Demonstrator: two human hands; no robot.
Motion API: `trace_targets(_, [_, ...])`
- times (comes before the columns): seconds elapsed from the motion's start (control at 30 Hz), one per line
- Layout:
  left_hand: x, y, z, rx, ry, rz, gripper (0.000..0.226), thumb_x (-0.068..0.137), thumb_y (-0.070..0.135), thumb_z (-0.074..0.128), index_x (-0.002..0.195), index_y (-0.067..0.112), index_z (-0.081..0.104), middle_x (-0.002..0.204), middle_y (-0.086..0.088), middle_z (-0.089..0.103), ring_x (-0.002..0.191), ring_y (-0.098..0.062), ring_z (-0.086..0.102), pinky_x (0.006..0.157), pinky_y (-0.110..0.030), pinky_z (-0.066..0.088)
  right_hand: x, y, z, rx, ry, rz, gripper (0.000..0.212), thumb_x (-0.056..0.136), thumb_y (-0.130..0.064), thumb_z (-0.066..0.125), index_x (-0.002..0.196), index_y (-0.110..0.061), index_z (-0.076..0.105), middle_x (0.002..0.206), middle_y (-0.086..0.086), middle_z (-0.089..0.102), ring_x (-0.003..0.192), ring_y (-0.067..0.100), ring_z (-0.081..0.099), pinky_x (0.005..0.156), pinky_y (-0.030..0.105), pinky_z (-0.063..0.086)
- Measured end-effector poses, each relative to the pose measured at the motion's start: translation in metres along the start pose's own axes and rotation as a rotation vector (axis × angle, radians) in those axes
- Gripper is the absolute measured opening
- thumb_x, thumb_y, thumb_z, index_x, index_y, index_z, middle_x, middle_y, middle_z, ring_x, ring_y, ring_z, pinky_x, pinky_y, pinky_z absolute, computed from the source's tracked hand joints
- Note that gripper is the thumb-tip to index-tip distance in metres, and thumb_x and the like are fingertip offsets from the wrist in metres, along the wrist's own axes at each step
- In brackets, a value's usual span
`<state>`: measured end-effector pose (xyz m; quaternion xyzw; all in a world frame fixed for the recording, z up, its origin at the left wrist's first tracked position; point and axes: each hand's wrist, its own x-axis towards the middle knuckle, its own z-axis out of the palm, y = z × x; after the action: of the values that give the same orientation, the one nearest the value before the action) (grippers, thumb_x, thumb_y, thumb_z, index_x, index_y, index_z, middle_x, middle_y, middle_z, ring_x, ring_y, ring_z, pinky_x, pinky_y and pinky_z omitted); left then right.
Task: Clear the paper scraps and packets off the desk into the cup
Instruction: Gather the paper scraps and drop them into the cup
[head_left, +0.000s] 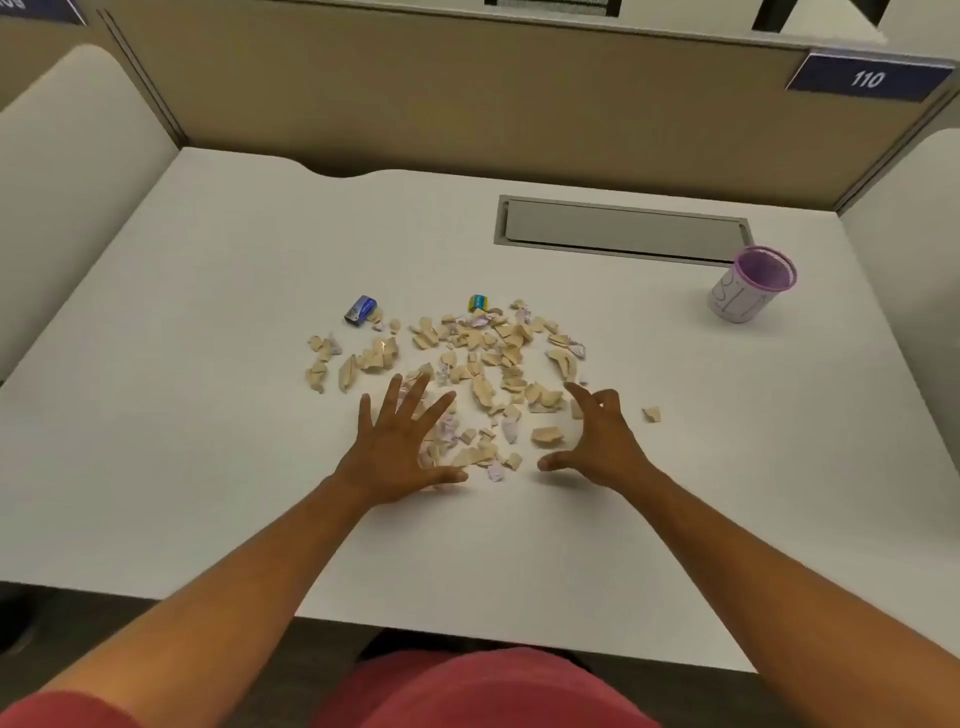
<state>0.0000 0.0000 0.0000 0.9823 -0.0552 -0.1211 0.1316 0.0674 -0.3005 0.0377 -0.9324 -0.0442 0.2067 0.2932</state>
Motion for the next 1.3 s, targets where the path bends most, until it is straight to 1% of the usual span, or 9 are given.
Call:
trace_targets(0.13, [0.006,-0.016,0.013,0.052,0.029,0.015,0.100,0.078,0.099,0.011,0.164,0.047,0.003,0.175,0.007,-0.015,0.161,-0.026,-0.019,0.125,-0.069,-0.002,0.010,-0.007,0.022,0.094,0.002,0.069,0.112,0.060,-0.028,0.098,0.155,-0.026,0.038,0.137,0.006,0.035,0.109,0.017,0.054,0.098,0.026,0.050])
trace_targets(0.23, [0.021,-0.017,0.012,0.032,0.050,0.032,0.092,0.087,0.091,0.009,0.165,0.043,0.007,0.176,0.004,-0.010,0.162,-0.027,-0.014,0.125,-0.068,0.000,0.024,-0.017,0.030,0.179,0.061,0.055,0.092,0.066,-0.015,0.094,0.146,-0.023,0.050,0.132,0.007,0.038,0.086,0.014,0.056,0.074,0.006,0.046])
trace_targets(0.33, [0.041,-0.025,0.010,0.008,0.034,0.055,0.088,0.091,0.087,0.013,0.166,0.040,0.010,0.177,0.004,-0.007,0.163,-0.025,-0.010,0.126,-0.067,0.000,0.035,-0.030,0.040,0.198,0.051,0.043,0.085,0.067,-0.007,0.093,0.141,-0.020,0.054,0.132,0.012,0.041,0.067,0.011,0.054,0.063,0.005,0.047])
trace_targets(0.53, [0.064,-0.024,-0.018,0.023,0.098,0.061,0.098,0.082,0.091,0.033,0.162,0.035,0.028,0.174,-0.002,0.016,0.160,-0.035,0.015,0.120,-0.068,0.026,0.047,-0.054,0.018,-0.004,0.102,-0.030,0.080,0.066,-0.027,0.096,0.133,-0.026,0.054,0.138,0.005,0.041,0.115,0.025,0.056,0.092,0.036,0.052])
trace_targets(0.7, [0.069,-0.001,-0.023,0.130,-0.118,0.055,0.107,0.075,0.089,0.057,0.163,0.043,0.017,0.176,-0.002,0.001,0.157,-0.043,0.014,0.117,-0.061,0.030,0.051,-0.065,0.023,-0.320,-0.088,-0.054,0.114,0.066,-0.046,0.093,0.159,-0.040,0.028,0.166,0.003,0.016,0.149,0.032,0.019,0.108,0.044,0.044])
trace_targets(0.93, [0.069,0.016,-0.030,0.028,-0.024,0.109,0.036,0.096,0.019,0.065,0.132,0.022,0.065,0.150,-0.008,0.048,0.122,-0.034,0.047,0.081,-0.039,0.047,0.047,-0.069,0.054,-0.404,-0.028,-0.084,0.062,0.092,-0.018,0.071,0.148,-0.034,0.051,0.162,0.001,0.033,0.135,0.029,0.038,0.095,0.041,0.053])
trace_targets(1.03, [0.071,0.016,-0.030,-0.057,-0.020,0.139,0.038,0.081,-0.007,0.069,0.113,0.012,0.073,0.128,-0.009,0.060,0.110,-0.033,0.053,0.068,-0.035,0.040,0.043,-0.065,0.059,-0.398,0.057,-0.128,0.049,0.089,0.001,0.063,0.131,-0.024,0.067,0.139,0.004,0.054,0.119,0.029,0.051,0.085,0.043,0.056])
trace_targets(1.17, [0.079,0.017,-0.023,-0.221,0.064,0.096,0.032,0.088,-0.003,0.066,0.114,0.012,0.079,0.112,-0.008,0.072,0.105,-0.033,0.065,0.081,-0.033,0.046,0.042,-0.059,0.054,-0.383,0.121,-0.132,0.026,0.085,0.000,0.059,0.099,-0.015,0.076,0.101,0.005,0.064,0.096,0.029,0.063,0.075,0.039,0.054])
trace_targets(1.3, [0.087,0.028,-0.029,-0.505,0.103,-0.134,0.023,0.094,0.005,0.071,0.113,0.013,0.082,0.114,-0.006,0.080,0.106,-0.025,0.073,0.084,-0.019,0.046,0.041,-0.046,0.041,-0.067,0.190,0.014,0.024,0.089,-0.001,0.064,0.102,-0.011,0.082,0.106,0.006,0.077,0.096,0.022,0.072,0.086,0.034,0.057])
